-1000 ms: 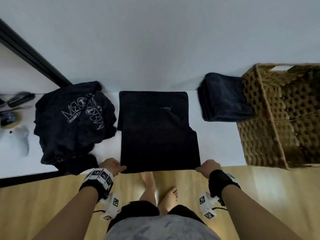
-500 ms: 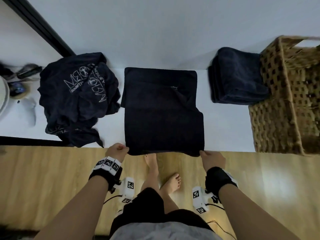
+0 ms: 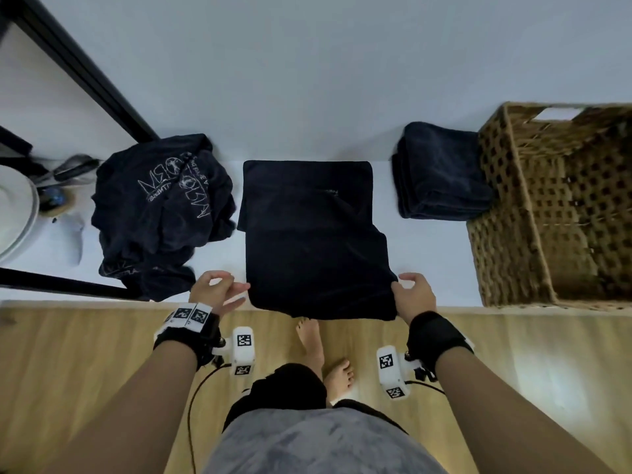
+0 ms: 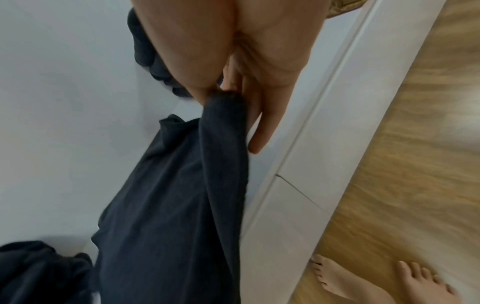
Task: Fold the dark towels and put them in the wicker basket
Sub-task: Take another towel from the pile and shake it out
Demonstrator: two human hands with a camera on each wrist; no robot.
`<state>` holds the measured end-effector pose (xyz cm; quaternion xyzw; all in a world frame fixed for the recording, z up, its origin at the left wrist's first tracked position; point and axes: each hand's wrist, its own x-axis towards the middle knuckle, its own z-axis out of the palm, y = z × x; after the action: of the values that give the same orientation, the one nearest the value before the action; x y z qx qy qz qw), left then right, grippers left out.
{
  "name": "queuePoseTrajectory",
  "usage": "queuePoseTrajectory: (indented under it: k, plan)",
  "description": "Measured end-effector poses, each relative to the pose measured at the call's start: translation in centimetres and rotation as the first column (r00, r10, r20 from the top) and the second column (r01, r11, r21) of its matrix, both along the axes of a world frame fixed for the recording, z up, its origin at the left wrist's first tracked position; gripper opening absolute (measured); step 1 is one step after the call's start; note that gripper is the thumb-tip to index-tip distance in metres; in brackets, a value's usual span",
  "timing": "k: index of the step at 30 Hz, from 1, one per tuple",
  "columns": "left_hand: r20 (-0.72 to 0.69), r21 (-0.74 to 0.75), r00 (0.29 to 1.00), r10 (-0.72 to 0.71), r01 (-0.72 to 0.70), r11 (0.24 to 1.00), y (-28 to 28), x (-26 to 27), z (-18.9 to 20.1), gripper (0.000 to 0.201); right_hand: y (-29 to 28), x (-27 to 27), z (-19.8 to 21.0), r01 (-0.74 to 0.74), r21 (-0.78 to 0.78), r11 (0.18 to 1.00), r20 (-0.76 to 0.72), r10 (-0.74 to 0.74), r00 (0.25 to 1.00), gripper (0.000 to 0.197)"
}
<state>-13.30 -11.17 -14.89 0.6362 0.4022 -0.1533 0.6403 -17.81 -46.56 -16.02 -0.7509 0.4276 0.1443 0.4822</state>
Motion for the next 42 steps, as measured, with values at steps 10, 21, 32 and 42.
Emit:
queuePoseTrajectory:
  k: [10, 21, 32, 42]
  plan:
    - [-0.375, 0.421, 0.427, -0.822, 0.869, 0.259, -0.5, -1.5, -3.9, 0.042, 0.0, 2.3, 1.6, 0.32, 0.709, 0.629, -0.091, -0.368, 0.925, 0.044]
    - [-0.384, 0.218, 0.826, -0.413, 0.515, 0.829, -2.5, -2.1, -7.6, 0.031, -0.3, 2.4, 0.6, 0.277, 0.578, 0.768, -0.067, -0.293, 0.954, 0.026]
    - [-0.116, 0.03, 0.988, -0.097, 0.101, 0.994, -2.3, 0.2, -3.3, 0.012, -0.6, 3.4, 2.2, -0.213, -0.078, 0.974, 0.056, 0.218, 0.974, 0.015]
    - [0.203, -0.173, 0.977, -0.068, 0.105, 0.979, -0.9, 8.0, 4.1, 0.045, 0.0, 8.9, 5.9, -0.109, -0.055, 0.993, 0.322, 0.12, 0.939, 0.03]
